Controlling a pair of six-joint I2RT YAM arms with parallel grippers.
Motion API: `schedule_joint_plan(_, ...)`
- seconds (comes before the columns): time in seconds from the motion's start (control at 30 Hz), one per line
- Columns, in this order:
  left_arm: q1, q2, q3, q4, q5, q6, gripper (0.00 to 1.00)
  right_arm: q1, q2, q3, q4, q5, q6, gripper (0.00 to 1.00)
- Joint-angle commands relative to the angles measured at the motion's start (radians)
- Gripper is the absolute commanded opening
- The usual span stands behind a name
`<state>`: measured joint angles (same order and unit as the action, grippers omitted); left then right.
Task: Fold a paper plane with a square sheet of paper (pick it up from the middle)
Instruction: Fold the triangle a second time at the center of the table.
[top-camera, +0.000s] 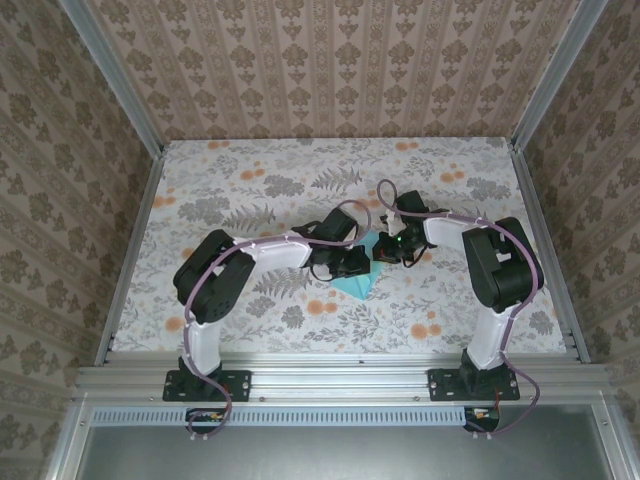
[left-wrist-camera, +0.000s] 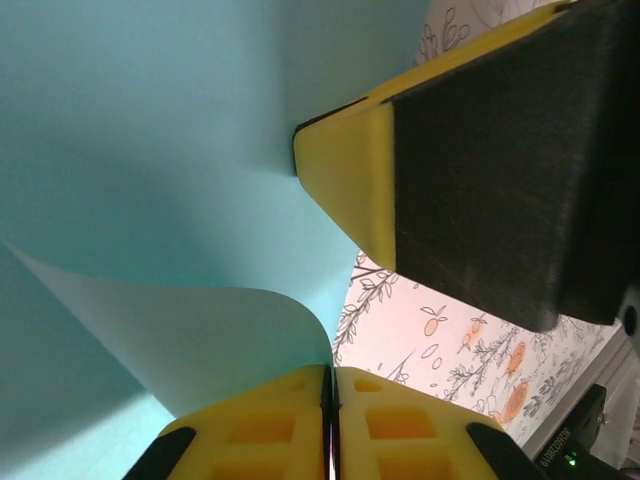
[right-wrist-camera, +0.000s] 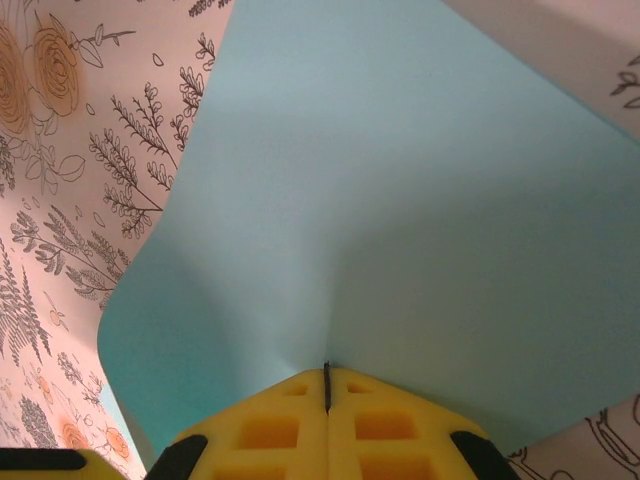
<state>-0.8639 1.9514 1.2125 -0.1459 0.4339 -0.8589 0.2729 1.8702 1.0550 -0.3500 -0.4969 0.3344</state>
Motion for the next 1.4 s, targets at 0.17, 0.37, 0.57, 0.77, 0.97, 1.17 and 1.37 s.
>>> schedule_joint_plan(0.17,-0.007,0.049,0.054,-0.031,0.027,0.044,0.11,0.007,0.024,-0.002,-0.049,0.017,-0.026,0.06)
schedule_joint_plan(0.37,-0.007,0.072,0.068,-0.037,0.031,0.052,0.11,0.007,0.026,-0.002,-0.053,0.019,-0.029,0.06)
schedule_joint_plan(0.57,-0.007,0.081,0.076,-0.05,0.025,0.064,0.11,0.007,0.027,-0.003,-0.055,0.023,-0.034,0.06)
schedule_joint_plan(0.77,-0.007,0.09,0.079,-0.04,0.031,0.061,0.11,0.007,0.032,-0.009,-0.05,0.023,-0.034,0.06)
schedule_joint_plan(0.97,-0.006,0.103,0.082,-0.038,0.035,0.061,0.11,0.007,0.032,-0.01,-0.05,0.024,-0.036,0.06)
schedule_joint_plan(1.17,-0.007,0.113,0.086,-0.035,0.04,0.064,0.11,0.005,0.032,-0.012,-0.055,0.027,-0.039,0.06)
schedule_joint_plan(1.37,-0.007,0.121,0.087,-0.032,0.045,0.063,0.11,0.005,0.033,-0.013,-0.057,0.029,-0.042,0.06)
